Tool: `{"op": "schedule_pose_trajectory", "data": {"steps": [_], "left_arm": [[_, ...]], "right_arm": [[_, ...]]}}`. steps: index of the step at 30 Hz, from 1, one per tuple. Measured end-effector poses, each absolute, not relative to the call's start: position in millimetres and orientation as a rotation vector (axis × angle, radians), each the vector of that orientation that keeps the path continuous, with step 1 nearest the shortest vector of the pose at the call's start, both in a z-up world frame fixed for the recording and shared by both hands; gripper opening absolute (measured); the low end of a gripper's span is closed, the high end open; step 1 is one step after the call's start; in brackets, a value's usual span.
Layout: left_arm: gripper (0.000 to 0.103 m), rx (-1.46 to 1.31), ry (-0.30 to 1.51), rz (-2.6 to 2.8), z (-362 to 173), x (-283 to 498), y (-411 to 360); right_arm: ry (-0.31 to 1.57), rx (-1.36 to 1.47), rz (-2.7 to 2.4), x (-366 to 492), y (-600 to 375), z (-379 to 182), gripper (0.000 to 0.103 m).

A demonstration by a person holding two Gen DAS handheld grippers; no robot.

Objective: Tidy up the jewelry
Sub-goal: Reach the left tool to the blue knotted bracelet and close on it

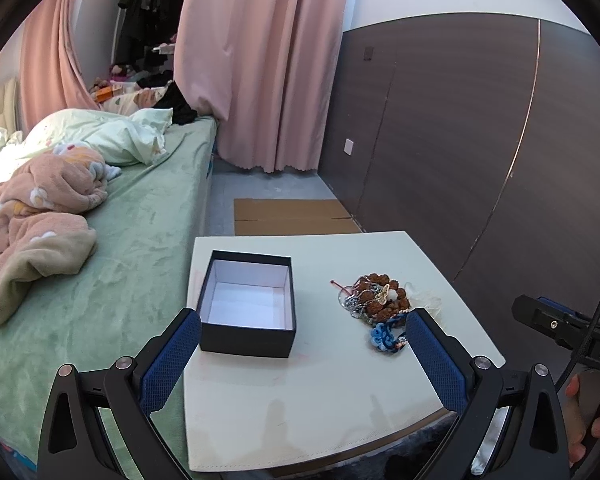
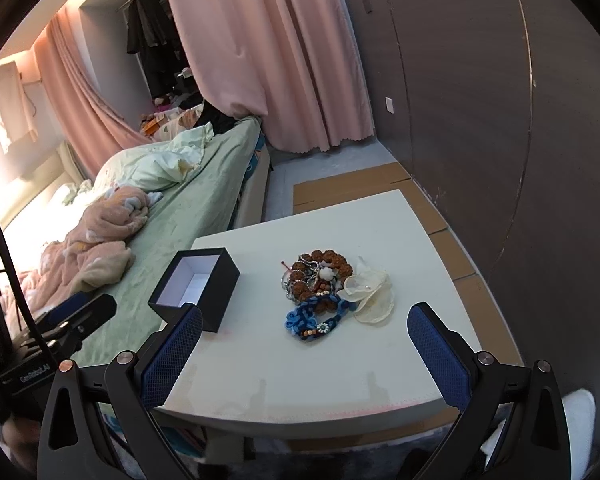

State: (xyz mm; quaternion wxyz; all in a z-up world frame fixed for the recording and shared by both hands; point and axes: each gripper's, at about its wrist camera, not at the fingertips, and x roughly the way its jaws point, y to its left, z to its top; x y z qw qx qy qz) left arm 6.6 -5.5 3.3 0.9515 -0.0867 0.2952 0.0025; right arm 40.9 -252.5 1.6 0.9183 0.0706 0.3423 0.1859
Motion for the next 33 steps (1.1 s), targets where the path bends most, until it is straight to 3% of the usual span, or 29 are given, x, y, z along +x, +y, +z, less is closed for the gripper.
{"op": "schedule_pose_trajectory", "data": {"steps": [16,25,28,33], "left_arm": [[0.098,-0.162,0.677,-0.092,-16.3,54.5,-38.6],[0.075,-0.162,0.783,-0.193,-47.1,86.7,-64.9],[0.073,-0.150,0.808,-0.211,-55.3,95.8,-72.3],[0.073,-0.127,0.847,-0.236,-69.2,110.2,-83.1]], "right_arm": [[0.793,0.315,0.296,86.0,-296.1,-12.6,0.102],[0.913,0.470,0.288,116.4,-316.5,-45.5,0.084],[0.949,0.535,0.289,125.0,-321.6,-57.6,0.075],[1.001,0.617,0.306,139.4,-324.2,-75.7,0.074]]}}
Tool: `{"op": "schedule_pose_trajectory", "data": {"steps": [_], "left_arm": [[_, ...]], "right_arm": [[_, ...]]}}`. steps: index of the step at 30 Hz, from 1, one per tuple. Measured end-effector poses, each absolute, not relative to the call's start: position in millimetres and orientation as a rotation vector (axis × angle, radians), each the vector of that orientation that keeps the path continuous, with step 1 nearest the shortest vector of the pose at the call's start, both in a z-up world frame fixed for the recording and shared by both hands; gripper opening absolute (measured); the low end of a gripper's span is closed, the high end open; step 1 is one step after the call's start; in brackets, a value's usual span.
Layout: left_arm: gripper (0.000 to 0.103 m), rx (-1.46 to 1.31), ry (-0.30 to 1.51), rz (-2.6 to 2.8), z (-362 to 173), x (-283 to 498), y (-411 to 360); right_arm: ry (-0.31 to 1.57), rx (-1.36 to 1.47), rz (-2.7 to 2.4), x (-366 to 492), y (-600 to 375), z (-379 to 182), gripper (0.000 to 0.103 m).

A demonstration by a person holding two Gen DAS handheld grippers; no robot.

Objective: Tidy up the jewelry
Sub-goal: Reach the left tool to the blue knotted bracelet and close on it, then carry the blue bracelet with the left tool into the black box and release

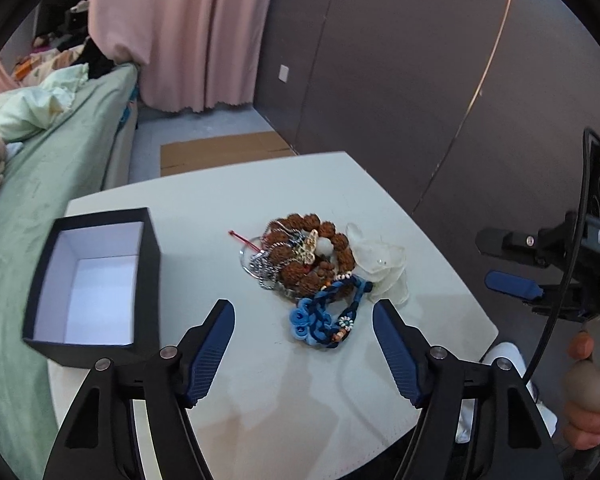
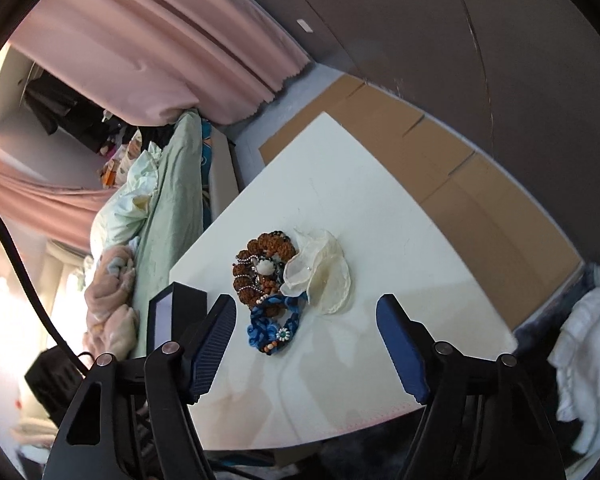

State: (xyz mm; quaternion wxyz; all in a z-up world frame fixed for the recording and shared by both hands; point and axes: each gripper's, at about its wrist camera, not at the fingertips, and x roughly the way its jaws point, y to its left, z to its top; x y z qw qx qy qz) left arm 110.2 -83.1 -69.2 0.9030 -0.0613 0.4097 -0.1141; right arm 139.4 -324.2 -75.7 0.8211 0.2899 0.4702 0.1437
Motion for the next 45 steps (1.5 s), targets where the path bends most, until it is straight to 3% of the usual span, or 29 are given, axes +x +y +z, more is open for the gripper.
{"op": "schedule_pose_trajectory", "data": {"steps": [4,7,11,16,18,20,21,22,23,26,27,45], "left_arm": [[0.067,-0.115,0.888,-0.256,-83.1,123.7,-89.7],[0.067,-0.108,0.902,-0.265,-91.4,132.4,-93.3],[0.064,-0.093,0.920,-0.271,-103.4,147.3,-95.1],[0.050,-0.115,0.967,-0.286,-115.7,162.8,-95.1],[0.043,-0.142,0.988,-0.308,-119.4,163.3,-94.5],[0.025,-0.142,1.004,-0.315,-118.9,161.4,-95.8],[0.022,-0.131,1.009,-0.316,-118.0,159.0,-96.9],[0.017,-0.121,1.007,-0.313,-116.8,157.2,-98.2],[0.015,-0.115,1.000,-0.306,-115.0,153.7,-97.4],[0.013,-0.125,0.986,-0.297,-110.4,147.5,-93.7],[0.013,-0.132,0.977,-0.293,-107.4,143.8,-90.2],[0.013,-0.273,0.794,-0.189,-43.2,111.4,-17.3]], "right_arm": [[1.032,0.671,0.303,150.9,-321.7,-88.1,0.073],[1.063,0.705,0.269,160.6,-321.0,-99.4,0.064],[1.106,0.741,0.266,176.8,-314.0,-113.2,0.063],[1.129,0.763,0.271,188.5,-303.1,-121.8,0.063],[1.142,0.764,0.274,191.6,-299.0,-126.3,0.058],[1.150,0.755,0.254,197.6,-294.8,-131.0,0.056],[1.153,0.753,0.249,199.9,-293.2,-132.7,0.055],[1.155,0.753,0.251,201.4,-291.8,-134.1,0.051],[1.160,0.755,0.256,203.0,-290.8,-136.0,0.040],[1.174,0.783,0.274,202.3,-288.8,-142.8,0.009],[1.172,0.801,0.284,201.0,-289.0,-144.9,0.007],[0.915,0.776,0.527,169.8,-253.3,-86.1,0.004]]}}
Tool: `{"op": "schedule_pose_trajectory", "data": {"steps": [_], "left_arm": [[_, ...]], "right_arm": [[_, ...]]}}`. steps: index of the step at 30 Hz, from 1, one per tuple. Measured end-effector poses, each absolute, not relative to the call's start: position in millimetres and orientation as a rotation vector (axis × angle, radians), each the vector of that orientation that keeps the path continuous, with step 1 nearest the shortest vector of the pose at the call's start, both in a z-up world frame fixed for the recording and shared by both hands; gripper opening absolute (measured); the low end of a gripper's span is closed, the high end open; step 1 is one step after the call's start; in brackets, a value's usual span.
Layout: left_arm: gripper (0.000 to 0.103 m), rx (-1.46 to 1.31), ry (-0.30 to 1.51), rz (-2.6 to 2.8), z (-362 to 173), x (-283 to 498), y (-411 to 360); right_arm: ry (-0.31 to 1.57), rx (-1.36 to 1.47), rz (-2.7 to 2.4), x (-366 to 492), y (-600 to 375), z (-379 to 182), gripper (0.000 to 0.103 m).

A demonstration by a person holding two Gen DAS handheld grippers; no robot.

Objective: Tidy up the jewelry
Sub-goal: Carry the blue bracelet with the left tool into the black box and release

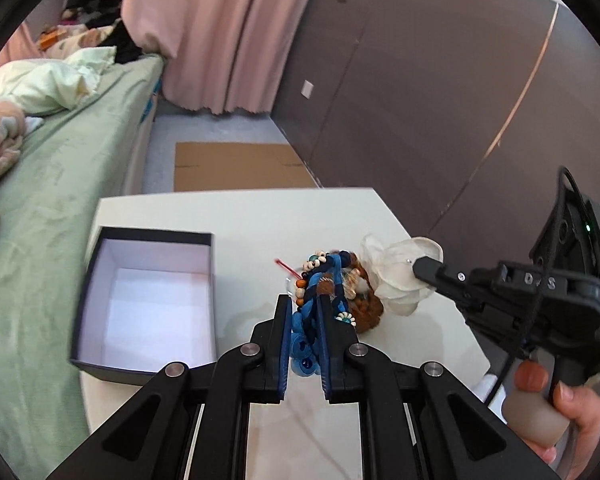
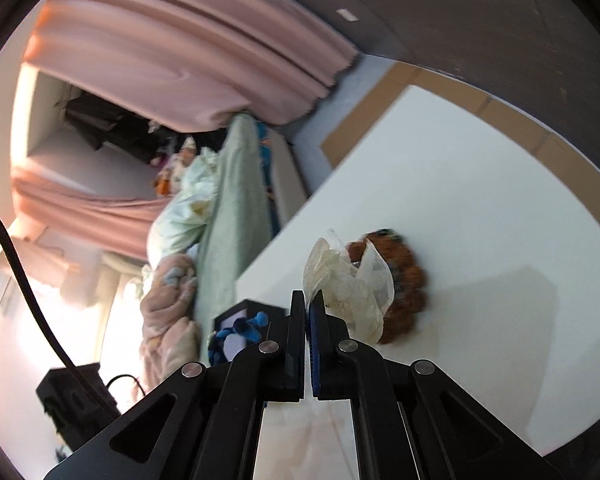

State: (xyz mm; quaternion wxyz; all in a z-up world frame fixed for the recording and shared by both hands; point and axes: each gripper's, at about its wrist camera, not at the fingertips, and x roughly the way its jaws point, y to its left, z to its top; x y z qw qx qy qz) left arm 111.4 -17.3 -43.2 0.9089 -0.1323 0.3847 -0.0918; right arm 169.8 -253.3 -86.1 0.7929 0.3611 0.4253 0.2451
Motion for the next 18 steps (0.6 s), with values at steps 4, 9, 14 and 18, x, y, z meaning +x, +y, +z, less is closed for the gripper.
{"op": "schedule_pose_trajectory", "data": {"steps": [4,9,14,18], "left_arm": [[0.013,-0.299,0.772,-0.158,-35.4,103.0,0.4],[0.013,-0.334,0.753,-0.119,-28.8,99.1,22.9],[0.013,-0.366,0.721,-0.071,-19.5,94.2,48.2],[0.013,-0.407,0.713,-0.026,-19.2,91.8,72.2]], "right_arm": [[0.887,0.755,0.601,163.1,-233.8,-76.5,0.004],[0.846,0.735,0.693,153.1,-209.2,-64.8,0.004],[0.830,0.724,0.778,145.9,-180.0,-61.5,0.004],[0.837,0.726,0.823,143.1,-160.3,-65.8,0.004]]}}
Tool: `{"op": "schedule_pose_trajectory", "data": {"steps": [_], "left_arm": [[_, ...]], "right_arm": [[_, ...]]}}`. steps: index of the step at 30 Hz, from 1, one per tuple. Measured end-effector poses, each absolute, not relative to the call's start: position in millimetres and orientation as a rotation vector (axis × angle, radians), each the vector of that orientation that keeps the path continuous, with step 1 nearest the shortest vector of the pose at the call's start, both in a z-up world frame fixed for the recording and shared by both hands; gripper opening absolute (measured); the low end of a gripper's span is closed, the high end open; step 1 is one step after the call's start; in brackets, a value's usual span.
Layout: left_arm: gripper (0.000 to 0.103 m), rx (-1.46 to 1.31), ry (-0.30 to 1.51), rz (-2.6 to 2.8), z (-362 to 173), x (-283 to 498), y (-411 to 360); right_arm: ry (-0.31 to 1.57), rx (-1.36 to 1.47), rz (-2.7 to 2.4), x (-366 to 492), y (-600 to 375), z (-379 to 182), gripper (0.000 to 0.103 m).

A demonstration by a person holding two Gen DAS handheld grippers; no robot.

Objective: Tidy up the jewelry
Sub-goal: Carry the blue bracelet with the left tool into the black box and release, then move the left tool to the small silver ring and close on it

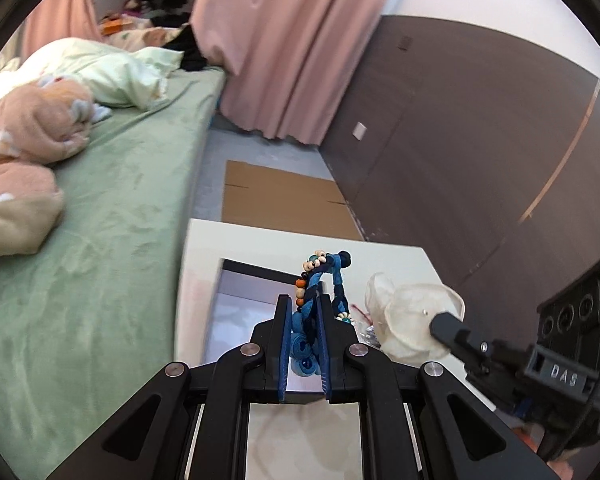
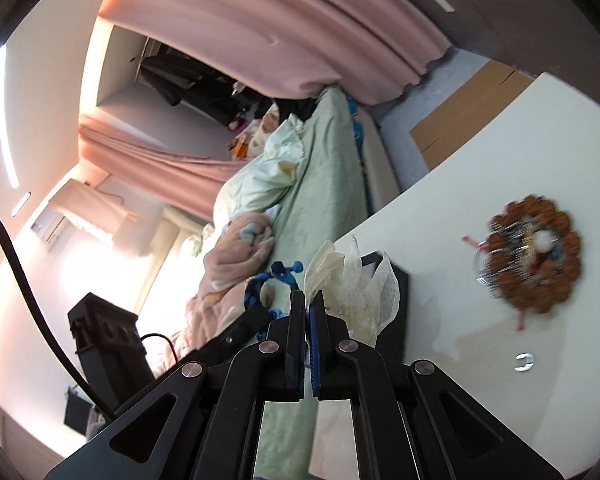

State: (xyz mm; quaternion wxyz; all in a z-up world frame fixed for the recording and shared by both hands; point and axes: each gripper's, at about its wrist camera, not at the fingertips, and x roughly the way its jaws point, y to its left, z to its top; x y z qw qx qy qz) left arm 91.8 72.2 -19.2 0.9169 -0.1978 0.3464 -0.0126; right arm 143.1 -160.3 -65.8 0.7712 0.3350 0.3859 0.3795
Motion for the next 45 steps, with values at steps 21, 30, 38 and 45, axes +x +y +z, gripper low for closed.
{"op": "schedule_pose_trajectory", "data": {"steps": [21,30,38,45], "left_arm": [[0.013,-0.479,0.746,-0.013,-31.9,109.6,98.2],[0.089,-0.469,0.750,0.019,-32.5,117.0,84.9],[0.089,-0.486,0.760,-0.012,-31.5,112.4,75.3],[0.089,-0.443,0.763,-0.048,-29.7,104.9,51.6]], "right_arm": [[0.984,0.685,0.763,164.2,-121.4,-84.2,0.068],[0.971,0.690,0.729,165.9,-145.4,-75.8,0.068],[0.936,0.693,0.660,156.0,-185.3,-64.9,0.068],[0.972,0.628,0.612,147.7,-210.1,-66.7,0.068]]}}
